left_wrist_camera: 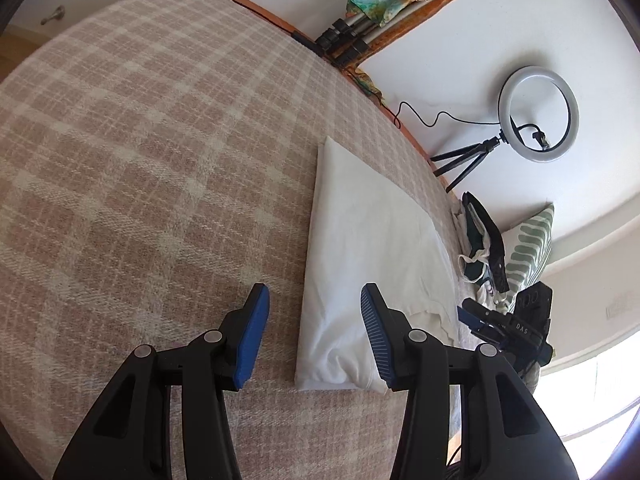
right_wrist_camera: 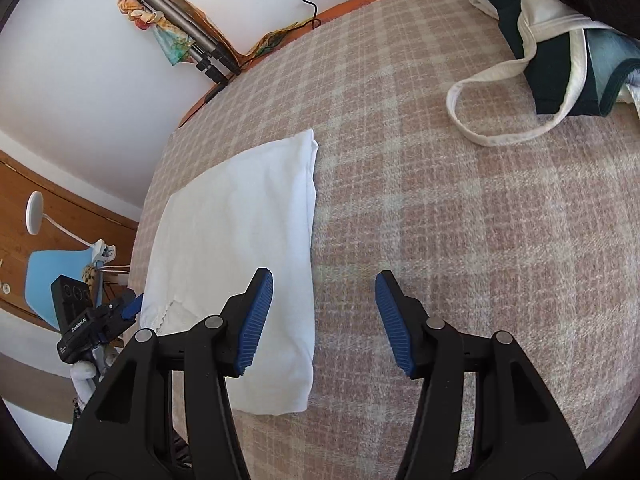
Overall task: Fold small clothes
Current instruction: 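Grasp the edge of the folded white shirt with both grippers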
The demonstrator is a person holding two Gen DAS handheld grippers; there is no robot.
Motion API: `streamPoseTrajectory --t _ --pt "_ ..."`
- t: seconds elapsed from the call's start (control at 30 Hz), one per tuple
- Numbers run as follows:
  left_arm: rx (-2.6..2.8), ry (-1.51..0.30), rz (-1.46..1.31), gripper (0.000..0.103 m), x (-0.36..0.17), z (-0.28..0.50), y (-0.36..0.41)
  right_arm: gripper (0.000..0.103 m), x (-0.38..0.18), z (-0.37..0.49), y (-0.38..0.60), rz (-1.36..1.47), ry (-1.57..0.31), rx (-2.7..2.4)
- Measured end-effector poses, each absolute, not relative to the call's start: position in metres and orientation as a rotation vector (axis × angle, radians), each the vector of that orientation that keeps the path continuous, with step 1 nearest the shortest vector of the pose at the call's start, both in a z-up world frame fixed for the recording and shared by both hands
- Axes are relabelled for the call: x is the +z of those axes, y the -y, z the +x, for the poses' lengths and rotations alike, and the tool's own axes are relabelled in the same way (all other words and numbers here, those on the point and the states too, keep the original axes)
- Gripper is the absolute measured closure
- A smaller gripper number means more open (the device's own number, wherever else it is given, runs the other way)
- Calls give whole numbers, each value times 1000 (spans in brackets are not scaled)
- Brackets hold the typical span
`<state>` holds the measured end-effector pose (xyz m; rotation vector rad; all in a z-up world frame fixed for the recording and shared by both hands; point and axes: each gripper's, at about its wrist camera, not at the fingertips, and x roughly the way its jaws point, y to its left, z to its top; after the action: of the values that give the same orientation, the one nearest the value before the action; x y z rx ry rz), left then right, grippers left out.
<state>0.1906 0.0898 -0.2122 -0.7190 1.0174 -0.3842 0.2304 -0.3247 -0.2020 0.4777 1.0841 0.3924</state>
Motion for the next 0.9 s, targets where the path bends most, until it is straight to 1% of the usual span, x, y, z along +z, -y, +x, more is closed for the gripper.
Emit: streamPoseTrajectory --t 0.23,0.6,0.63,0.67,0.7,0.73,0.77,0.83,0.9 --pt "-413 -1033 -751 57 -219 206 -77 47 -210 223 336 606 -1073 479" --pt "-423 -1028 -672 60 -216 229 -54 47 -217 240 303 664 -1084 575" --pt "-415 -1023 -672 61 -216 229 -53 47 -217 241 300 660 -1083 575" --pt "-409 -1023 -669 66 -216 231 -51 47 -216 243 297 656 -1087 574" --pt "-405 -1027 -663 71 -217 232 -49 52 -216 243 295 650 -1089 567" --pt "-399 -1031 -661 79 -217 233 -48 62 -216 245 294 647 -1095 565" --pt "-394 -1029 -658 87 -218 233 -47 68 -217 245 293 651 -1105 565" --pt "-385 -1019 -636 92 -217 233 -44 81 -217 247 287 634 -1115 552" --pt "-382 -1001 -604 92 -211 231 -41 88 -211 246 281 581 -1107 541"
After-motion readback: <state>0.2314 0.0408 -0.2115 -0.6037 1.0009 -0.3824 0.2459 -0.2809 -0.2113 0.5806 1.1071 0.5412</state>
